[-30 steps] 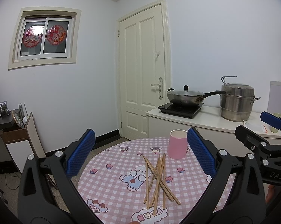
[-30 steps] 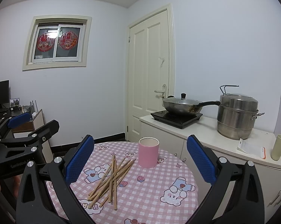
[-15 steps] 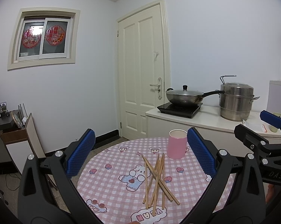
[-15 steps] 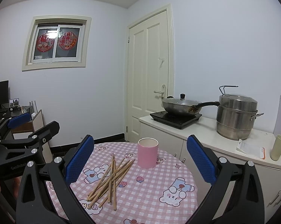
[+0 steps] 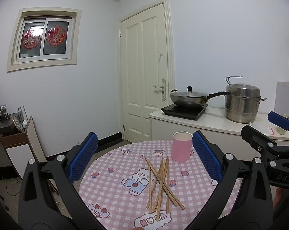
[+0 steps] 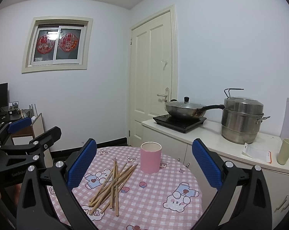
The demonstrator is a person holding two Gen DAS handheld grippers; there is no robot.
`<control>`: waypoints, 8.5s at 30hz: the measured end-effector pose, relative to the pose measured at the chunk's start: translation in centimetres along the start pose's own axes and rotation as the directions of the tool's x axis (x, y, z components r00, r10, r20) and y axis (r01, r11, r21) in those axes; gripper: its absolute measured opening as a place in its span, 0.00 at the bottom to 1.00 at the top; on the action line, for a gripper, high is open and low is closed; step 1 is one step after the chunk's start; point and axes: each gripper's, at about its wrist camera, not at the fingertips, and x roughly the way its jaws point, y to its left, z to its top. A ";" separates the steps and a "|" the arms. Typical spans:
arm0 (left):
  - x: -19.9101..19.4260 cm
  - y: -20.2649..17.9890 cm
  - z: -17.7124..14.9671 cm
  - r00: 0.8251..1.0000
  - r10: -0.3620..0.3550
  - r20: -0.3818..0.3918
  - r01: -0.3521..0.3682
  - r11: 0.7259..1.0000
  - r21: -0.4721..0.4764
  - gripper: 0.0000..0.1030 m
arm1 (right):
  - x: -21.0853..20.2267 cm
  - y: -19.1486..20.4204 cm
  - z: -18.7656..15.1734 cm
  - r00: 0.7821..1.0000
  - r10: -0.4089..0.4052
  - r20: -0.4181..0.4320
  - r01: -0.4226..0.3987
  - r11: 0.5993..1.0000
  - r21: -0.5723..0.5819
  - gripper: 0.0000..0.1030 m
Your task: Organize utensils
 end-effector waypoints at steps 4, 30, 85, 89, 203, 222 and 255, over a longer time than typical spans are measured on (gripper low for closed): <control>0.0 -0.1 -0.1 1.000 -0.001 -0.003 0.001 1.000 0.001 0.94 | 0.0 0.0 0.0 1.000 0.000 -0.001 0.000 1.000 0.000 0.93; 2.6 0.4 -1.6 0.997 0.016 -0.075 -0.017 1.000 -0.006 0.94 | 2.4 0.4 -1.4 0.999 -0.001 -0.038 0.002 1.000 0.013 0.93; 27.1 0.3 -11.9 0.757 -0.233 -0.611 0.193 0.972 -0.132 0.06 | 24.1 -1.1 -10.6 0.840 0.141 -0.524 -0.093 0.989 0.116 0.77; 26.4 3.0 -11.0 0.782 -0.208 -0.588 0.149 0.978 -0.148 0.06 | 25.0 0.9 -10.2 0.825 0.184 -0.534 -0.156 0.983 0.097 0.66; 32.5 -6.8 0.9 0.878 -0.344 -0.333 0.308 0.939 -0.155 0.07 | 28.4 -8.2 -0.7 0.945 0.140 -0.295 -0.092 0.981 0.171 0.06; 27.4 -4.7 2.0 0.892 -0.306 -0.331 0.276 0.951 -0.137 0.61 | 24.0 -7.7 0.8 0.947 0.145 -0.288 -0.093 0.978 0.187 0.37; 26.2 7.0 -10.9 0.710 -0.189 -0.679 0.011 0.966 -0.257 0.66 | 24.6 3.9 -8.3 0.793 0.283 -0.540 -0.247 0.959 0.139 0.39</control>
